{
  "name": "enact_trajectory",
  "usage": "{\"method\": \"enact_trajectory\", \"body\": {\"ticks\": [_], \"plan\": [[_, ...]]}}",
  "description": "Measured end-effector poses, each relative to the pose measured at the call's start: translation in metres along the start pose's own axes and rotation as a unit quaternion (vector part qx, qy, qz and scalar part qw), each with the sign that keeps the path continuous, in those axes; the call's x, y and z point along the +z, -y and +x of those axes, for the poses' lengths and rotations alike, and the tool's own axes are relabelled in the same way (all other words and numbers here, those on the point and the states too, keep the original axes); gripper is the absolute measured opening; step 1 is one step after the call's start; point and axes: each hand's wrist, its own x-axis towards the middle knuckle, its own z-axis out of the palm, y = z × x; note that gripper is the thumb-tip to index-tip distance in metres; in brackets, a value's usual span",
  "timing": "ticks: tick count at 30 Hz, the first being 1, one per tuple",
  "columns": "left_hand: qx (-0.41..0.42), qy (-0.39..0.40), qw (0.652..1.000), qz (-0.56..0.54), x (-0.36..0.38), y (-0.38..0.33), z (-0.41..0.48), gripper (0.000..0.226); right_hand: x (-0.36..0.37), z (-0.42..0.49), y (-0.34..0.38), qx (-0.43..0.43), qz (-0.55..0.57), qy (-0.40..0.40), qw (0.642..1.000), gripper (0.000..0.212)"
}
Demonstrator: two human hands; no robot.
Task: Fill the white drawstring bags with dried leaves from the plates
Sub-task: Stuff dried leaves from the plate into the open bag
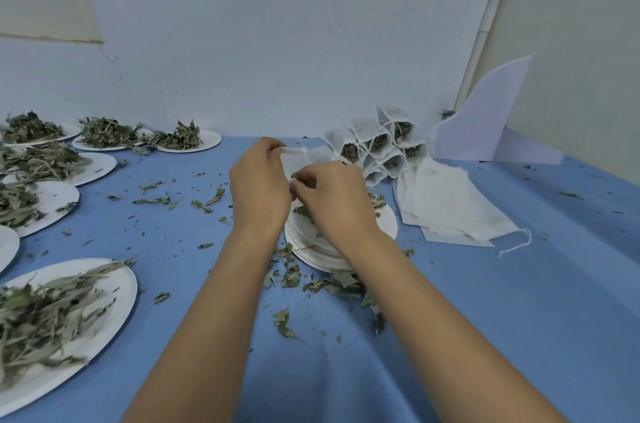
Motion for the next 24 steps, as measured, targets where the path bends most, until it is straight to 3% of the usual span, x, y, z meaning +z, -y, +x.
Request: {"method": "enact_trajectory", "body": {"ticks": [8, 11, 14, 19, 21, 24], "plan": [[0.056, 0.003, 0.997, 0.051, -0.004, 0.006, 0.004, 0.023, 0.0, 0.0, -0.001, 0.034, 0.119, 0.032, 0.992, 0.022], [0.074, 0.011, 0.993, 0.087, -0.005, 0.011, 0.004, 0.024, 0.0, 0.0, -0.006, 0.074, 0.186, -0.001, 0.98, 0.021], [0.091, 0.047, 0.985, 0.137, -0.005, 0.014, 0.005, 0.024, -0.001, 0.001, -0.013, 0.07, 0.144, -0.056, 0.985, 0.02], [0.129, 0.084, 0.969, 0.192, 0.0, 0.013, 0.002, 0.022, -0.006, 0.0, -0.022, 0.022, -0.016, -0.058, 0.998, 0.027], [0.124, 0.076, 0.97, 0.195, 0.0, 0.013, 0.001, 0.019, -0.01, 0.002, -0.025, 0.033, -0.011, -0.047, 0.998, 0.027], [0.099, 0.052, 0.978, 0.175, 0.0, 0.013, 0.002, 0.017, -0.026, 0.006, -0.03, 0.082, 0.11, -0.04, 0.99, 0.017]]}}
